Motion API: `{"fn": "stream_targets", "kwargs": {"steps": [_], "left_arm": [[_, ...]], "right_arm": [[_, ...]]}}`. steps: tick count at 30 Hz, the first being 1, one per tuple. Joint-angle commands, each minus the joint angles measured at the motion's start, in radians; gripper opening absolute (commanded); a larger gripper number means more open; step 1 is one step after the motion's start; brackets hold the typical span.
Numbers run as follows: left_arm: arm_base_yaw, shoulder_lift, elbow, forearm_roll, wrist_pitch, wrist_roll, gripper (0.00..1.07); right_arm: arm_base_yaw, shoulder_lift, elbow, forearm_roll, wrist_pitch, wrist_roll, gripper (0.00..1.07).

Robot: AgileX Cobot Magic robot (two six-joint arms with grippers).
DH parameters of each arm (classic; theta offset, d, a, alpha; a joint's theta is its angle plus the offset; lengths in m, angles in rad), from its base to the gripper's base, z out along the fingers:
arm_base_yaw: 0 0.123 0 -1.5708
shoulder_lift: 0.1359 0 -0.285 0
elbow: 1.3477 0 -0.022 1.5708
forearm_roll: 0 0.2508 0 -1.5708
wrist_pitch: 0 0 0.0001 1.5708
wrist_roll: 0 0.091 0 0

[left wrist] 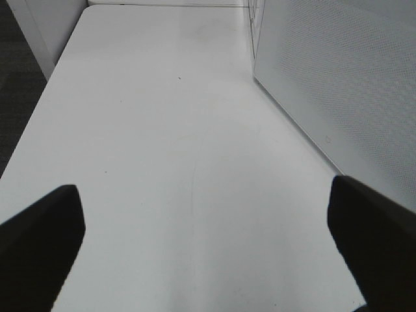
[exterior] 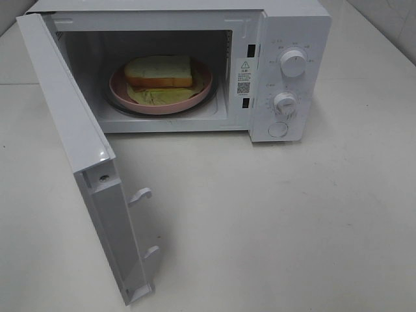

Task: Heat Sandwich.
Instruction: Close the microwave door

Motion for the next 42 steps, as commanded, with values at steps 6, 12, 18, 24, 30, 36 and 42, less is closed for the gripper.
{"fn": "stream_targets", "kwargs": {"steps": [6, 12, 18, 24, 30, 36, 42], "left_arm": [[0.002, -0.027, 0.002, -0.001, -0.011, -0.001, 0.96], [0.002, -0.027, 0.002, -0.001, -0.011, -0.001, 0.96], [0.002, -0.027, 0.002, -0.004, -0.012, -0.005, 0.96], [0.002, 0.005, -0.013, -0.004, -0.032, -0.005, 0.96], [0.002, 0.128, -0.029, -0.004, -0.107, -0.004, 0.85], [0.002, 0.243, -0.028, -0.028, -0.21, -0.004, 0.57], [0.0, 0.336, -0.022, -0.023, -0.334, -0.004, 0.23]], "right_arm": [[-0.007, -0.028, 0.001, 0.0, -0.012, -0.013, 0.76], [-0.007, -0.028, 0.001, 0.0, -0.012, -0.013, 0.76], [-0.007, -0.028, 0.001, 0.0, -0.012, -0.013, 0.76], [-0.007, -0.028, 0.001, 0.0, -0.012, -0.012, 0.75], [-0.007, -0.028, 0.001, 0.0, -0.012, -0.012, 0.75], [-0.007, -0.028, 0.001, 0.0, -0.012, -0.012, 0.75], [-0.007, -0.028, 0.001, 0.0, -0.012, -0.012, 0.75]]}}
